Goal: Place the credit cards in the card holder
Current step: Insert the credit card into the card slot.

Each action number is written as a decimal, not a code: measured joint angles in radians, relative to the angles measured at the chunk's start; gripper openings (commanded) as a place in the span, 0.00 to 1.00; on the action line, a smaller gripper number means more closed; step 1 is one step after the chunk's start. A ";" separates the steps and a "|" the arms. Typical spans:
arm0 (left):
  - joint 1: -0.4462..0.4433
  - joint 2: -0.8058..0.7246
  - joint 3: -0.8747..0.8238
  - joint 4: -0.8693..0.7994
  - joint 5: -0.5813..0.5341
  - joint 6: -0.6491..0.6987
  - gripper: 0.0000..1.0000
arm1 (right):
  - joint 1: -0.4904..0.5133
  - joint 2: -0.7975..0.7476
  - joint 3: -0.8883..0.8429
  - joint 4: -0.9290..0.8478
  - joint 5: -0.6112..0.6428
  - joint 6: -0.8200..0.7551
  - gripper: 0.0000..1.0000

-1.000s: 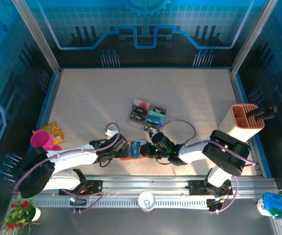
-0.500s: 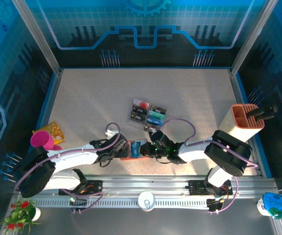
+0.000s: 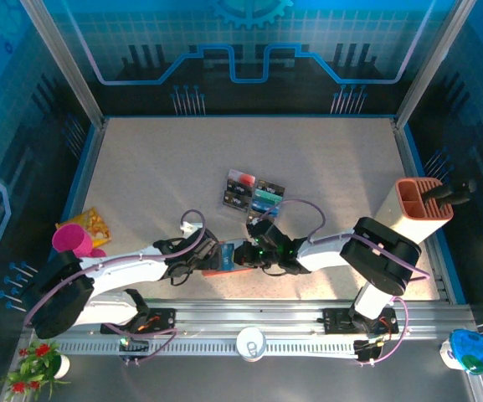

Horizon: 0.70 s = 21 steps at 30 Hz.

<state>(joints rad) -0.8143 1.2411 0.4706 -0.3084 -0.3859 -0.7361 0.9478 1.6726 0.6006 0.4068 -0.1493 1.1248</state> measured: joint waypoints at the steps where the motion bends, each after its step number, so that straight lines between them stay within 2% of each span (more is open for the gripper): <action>1: 0.000 -0.013 0.000 -0.006 0.001 -0.008 0.99 | 0.000 0.000 0.003 -0.006 -0.002 -0.005 0.11; 5: 0.001 -0.101 0.000 -0.045 -0.001 -0.061 0.99 | 0.000 0.000 0.016 -0.036 -0.013 -0.034 0.26; 11: 0.018 -0.179 -0.035 -0.091 -0.004 -0.150 0.99 | -0.001 -0.017 0.048 -0.103 -0.025 -0.080 0.36; 15: 0.023 -0.176 -0.069 -0.117 -0.003 -0.191 0.99 | -0.003 -0.060 0.061 -0.188 -0.021 -0.122 0.39; 21: 0.023 -0.150 -0.071 -0.112 -0.012 -0.208 0.99 | -0.006 -0.141 0.098 -0.315 0.005 -0.200 0.37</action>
<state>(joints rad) -0.7918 1.0908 0.3996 -0.4202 -0.3981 -0.9440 0.9417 1.5314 0.6983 0.0921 -0.1440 0.9249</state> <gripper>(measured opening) 0.992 0.383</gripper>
